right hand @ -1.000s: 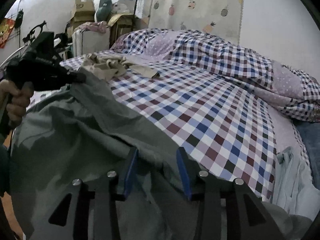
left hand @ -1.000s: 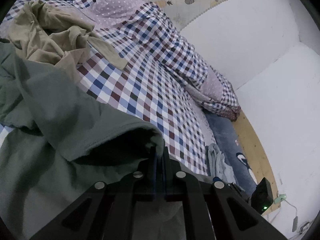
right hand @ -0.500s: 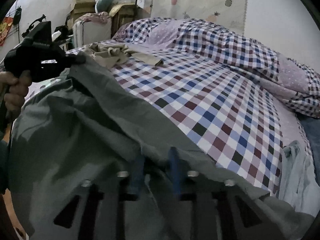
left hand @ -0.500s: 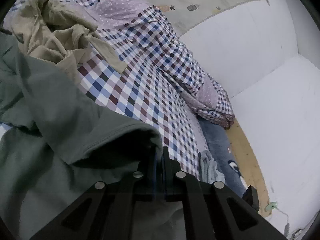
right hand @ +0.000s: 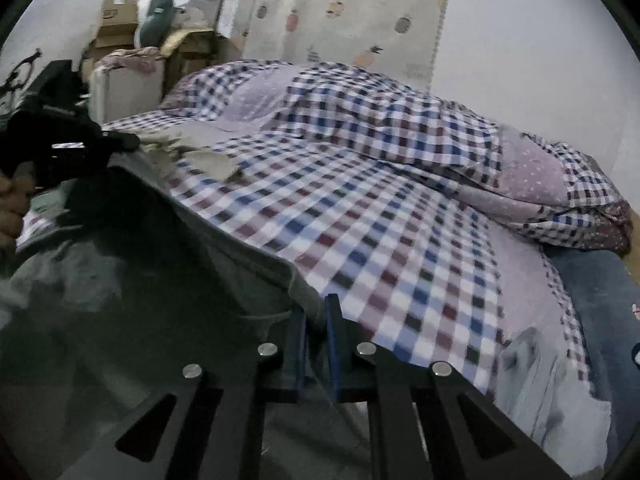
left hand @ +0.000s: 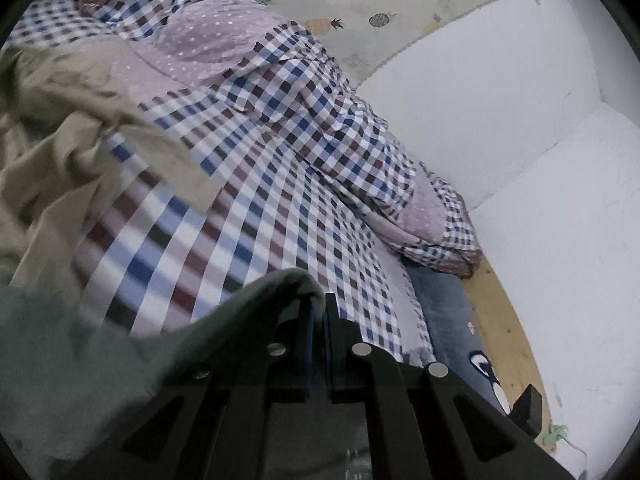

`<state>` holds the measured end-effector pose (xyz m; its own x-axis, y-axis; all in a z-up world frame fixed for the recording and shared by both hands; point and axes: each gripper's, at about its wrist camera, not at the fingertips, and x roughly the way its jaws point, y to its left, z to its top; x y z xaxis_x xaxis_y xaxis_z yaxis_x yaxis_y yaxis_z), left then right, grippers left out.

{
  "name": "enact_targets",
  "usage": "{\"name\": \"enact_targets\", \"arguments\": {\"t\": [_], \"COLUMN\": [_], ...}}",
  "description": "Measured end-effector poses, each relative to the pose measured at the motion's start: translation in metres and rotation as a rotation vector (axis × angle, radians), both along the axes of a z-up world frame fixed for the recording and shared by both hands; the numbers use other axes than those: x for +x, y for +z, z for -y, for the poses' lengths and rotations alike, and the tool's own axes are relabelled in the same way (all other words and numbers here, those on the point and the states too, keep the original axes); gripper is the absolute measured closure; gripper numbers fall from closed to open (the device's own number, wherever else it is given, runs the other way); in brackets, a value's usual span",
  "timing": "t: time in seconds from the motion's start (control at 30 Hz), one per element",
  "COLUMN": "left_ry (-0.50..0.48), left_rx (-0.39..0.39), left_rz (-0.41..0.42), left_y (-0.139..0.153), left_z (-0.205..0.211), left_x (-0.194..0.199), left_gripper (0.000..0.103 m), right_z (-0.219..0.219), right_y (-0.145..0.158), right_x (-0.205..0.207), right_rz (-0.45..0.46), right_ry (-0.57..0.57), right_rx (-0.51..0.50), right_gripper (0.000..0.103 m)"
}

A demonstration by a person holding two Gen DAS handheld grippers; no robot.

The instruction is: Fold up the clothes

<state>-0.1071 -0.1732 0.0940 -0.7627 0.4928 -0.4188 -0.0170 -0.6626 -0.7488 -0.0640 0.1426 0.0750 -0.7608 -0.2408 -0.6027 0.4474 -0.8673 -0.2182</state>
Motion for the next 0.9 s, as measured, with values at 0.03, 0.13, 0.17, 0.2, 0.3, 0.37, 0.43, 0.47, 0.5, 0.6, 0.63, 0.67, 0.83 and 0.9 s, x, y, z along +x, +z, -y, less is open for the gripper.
{"name": "enact_targets", "arguments": {"t": [0.03,0.13,0.17,0.2,0.3,0.37,0.43,0.47,0.5,0.6,0.63,0.67,0.83,0.9], "left_ry": [0.004,0.018,0.023,0.032,0.062,0.082,0.093,0.099,0.104,0.115,0.118,0.124,0.114,0.095], "left_rx": [-0.012,-0.053,-0.067,-0.08,-0.092,-0.101,-0.136,-0.152,-0.163,-0.201,-0.21,-0.216,-0.203,-0.178], "left_rz": [0.001,0.0,0.005,0.013,0.029,0.043,0.058,0.069,0.078,0.118,0.132,0.148,0.237,0.269], "left_y": [0.003,0.01,0.012,0.013,0.015,0.013,0.01,0.008,0.006,-0.007,-0.013,-0.021,-0.058,-0.067], "left_z": [0.0,-0.001,-0.001,-0.001,0.005,0.01,0.011,0.012,0.013,0.016,0.016,0.017,0.022,0.025], "left_x": [-0.009,-0.033,-0.04,-0.05,-0.076,-0.092,-0.107,-0.116,-0.124,-0.143,-0.148,-0.153,-0.17,-0.174], "left_gripper": [0.101,0.101,0.101,0.101,0.101,0.101,0.101,0.101,0.101,0.101,0.101,0.101,0.101,0.1], "right_z": [-0.002,-0.003,0.0,0.003,0.013,0.02,0.028,0.032,0.036,0.049,0.054,0.058,0.072,0.074], "right_y": [0.001,0.002,0.003,0.004,0.008,0.01,0.009,0.007,0.005,-0.005,-0.01,-0.016,-0.059,-0.076], "right_x": [-0.01,-0.044,-0.056,-0.067,-0.098,-0.118,-0.141,-0.151,-0.161,-0.19,-0.199,-0.206,-0.234,-0.239], "right_rz": [0.001,0.015,0.017,0.017,0.003,-0.001,0.0,-0.001,0.0,0.006,0.009,0.014,0.088,0.118], "right_ry": [-0.009,-0.024,-0.025,-0.025,-0.025,-0.022,-0.018,-0.019,-0.02,-0.022,-0.022,-0.021,-0.014,-0.015], "right_rx": [0.0,0.015,0.032,0.051,0.102,0.124,0.145,0.159,0.169,0.204,0.217,0.228,0.262,0.266], "right_gripper": [0.096,0.096,0.097,0.097,0.097,0.097,0.097,0.097,0.097,0.097,0.097,0.097,0.097,0.097]}}
